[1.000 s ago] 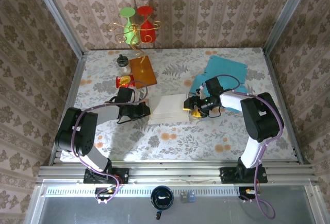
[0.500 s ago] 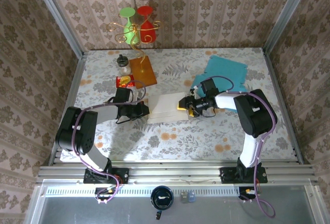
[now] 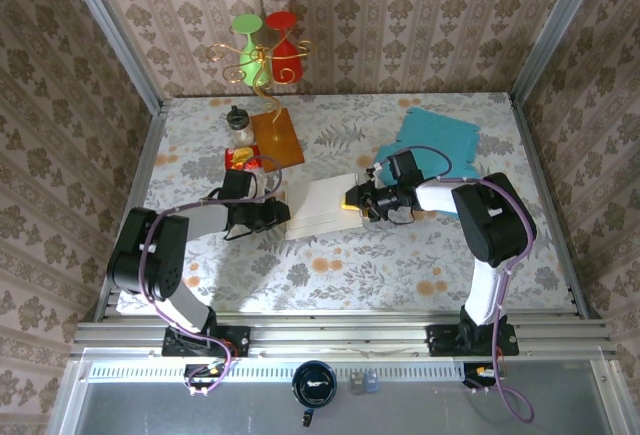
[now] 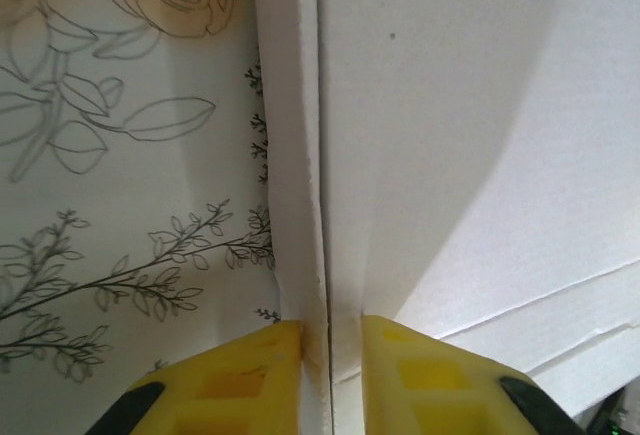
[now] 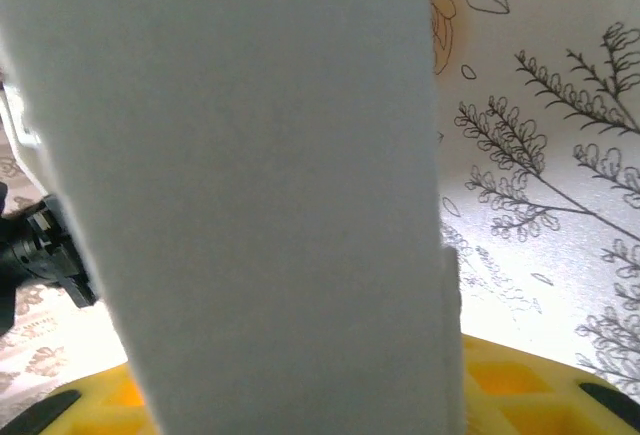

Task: Fold the paper box

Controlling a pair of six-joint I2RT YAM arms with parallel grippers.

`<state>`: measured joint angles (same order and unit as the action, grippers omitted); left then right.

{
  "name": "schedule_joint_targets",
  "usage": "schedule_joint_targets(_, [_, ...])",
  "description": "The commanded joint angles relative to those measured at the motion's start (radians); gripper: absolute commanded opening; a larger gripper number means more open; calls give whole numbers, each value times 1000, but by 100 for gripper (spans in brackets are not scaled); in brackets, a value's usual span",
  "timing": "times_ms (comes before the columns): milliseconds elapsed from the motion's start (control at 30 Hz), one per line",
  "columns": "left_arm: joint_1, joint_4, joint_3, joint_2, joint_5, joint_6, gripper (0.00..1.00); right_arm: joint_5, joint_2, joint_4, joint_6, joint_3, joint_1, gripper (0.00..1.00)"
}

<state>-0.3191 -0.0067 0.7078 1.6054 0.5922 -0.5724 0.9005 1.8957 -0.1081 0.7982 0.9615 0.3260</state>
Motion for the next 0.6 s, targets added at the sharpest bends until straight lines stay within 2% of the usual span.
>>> schedule_joint_targets(0, [-4,-77,-1,-62,-73,39,26,22,-12,-57,92,-11,10,45])
schedule_joint_targets(167, [-29,-126,11,-192,-161,109,33,-6,-61,-71,181,-33,10,41])
schedule_joint_targets(267, [-112,-167,23,-315,-310,241,36,-24,-87,-55,237,-39,10,38])
schedule_joint_targets(367, [-195,-64,-33,-441,-359,390,38,-35,-102,-21,289,-37,9,35])
schedule_joint_targets(467, [-226,47,-109,-541,-340,492,42,-36,-116,36,341,-29,9,34])
schedule_joint_targets(567, [-260,68,-132,-592,-286,632,47,-22,-139,77,421,-28,9,32])
